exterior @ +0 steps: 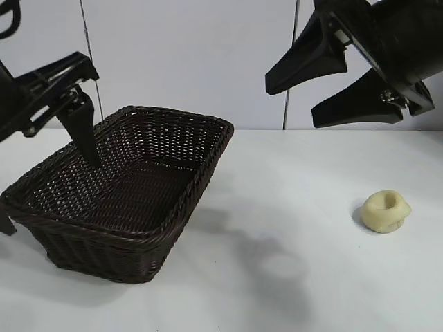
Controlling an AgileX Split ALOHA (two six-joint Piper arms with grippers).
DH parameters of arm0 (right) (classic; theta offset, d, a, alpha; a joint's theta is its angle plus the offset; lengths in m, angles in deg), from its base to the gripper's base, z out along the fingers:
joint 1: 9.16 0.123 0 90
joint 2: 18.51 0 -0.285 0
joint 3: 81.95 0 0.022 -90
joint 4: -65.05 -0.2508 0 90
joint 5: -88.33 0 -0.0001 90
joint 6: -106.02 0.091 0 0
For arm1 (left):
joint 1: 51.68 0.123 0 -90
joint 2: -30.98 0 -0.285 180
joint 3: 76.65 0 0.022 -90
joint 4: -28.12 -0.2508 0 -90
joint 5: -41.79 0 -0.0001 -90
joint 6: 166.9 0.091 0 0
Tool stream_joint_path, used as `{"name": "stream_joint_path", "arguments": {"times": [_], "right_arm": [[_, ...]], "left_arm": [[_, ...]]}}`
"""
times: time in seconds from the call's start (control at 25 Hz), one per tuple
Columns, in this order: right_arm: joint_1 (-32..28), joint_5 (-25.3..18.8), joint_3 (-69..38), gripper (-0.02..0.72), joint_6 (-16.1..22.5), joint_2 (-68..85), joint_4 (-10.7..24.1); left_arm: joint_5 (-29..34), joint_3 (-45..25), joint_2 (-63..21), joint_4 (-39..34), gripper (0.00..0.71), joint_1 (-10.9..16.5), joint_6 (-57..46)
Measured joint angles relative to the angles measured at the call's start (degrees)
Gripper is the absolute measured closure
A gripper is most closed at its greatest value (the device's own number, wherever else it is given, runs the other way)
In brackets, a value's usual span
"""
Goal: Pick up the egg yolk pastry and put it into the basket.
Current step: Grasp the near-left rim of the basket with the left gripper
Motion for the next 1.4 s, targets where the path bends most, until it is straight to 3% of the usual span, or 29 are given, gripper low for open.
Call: {"name": "stream_joint_path", "arguments": {"times": [0.36,0.72,0.8,1.12,1.24,1.4], "right_arm": [[0.0,0.0,0.0,0.175,0.0,0.0,0.0],[0.0,0.0,0.0,0.175,0.0,0.0,0.0],[0.0,0.0,0.0,0.175,0.0,0.0,0.0],[0.0,-0.4,0.0,0.175,0.0,0.0,0.1],[0.0,-1.1,0.0,0.175,0.0,0.0,0.0],[0.0,-1.7,0.0,0.175,0.0,0.0,0.0]], "left_arm": [[-3.3,0.1,9.1,-2.5,0.105,0.0,-8.5],[-7.5,0.2,14.6,-4.2,0.112,0.0,-10.2],[-7.6,0.2,14.6,-4.2,0.163,0.1,-11.4],[-7.6,0.3,14.6,-4.2,0.525,0.7,-12.4],[-7.6,0.5,14.6,-4.2,0.601,0.9,-14.6],[-7.3,0.6,14.6,-4.1,0.609,1.1,-15.7]]}}
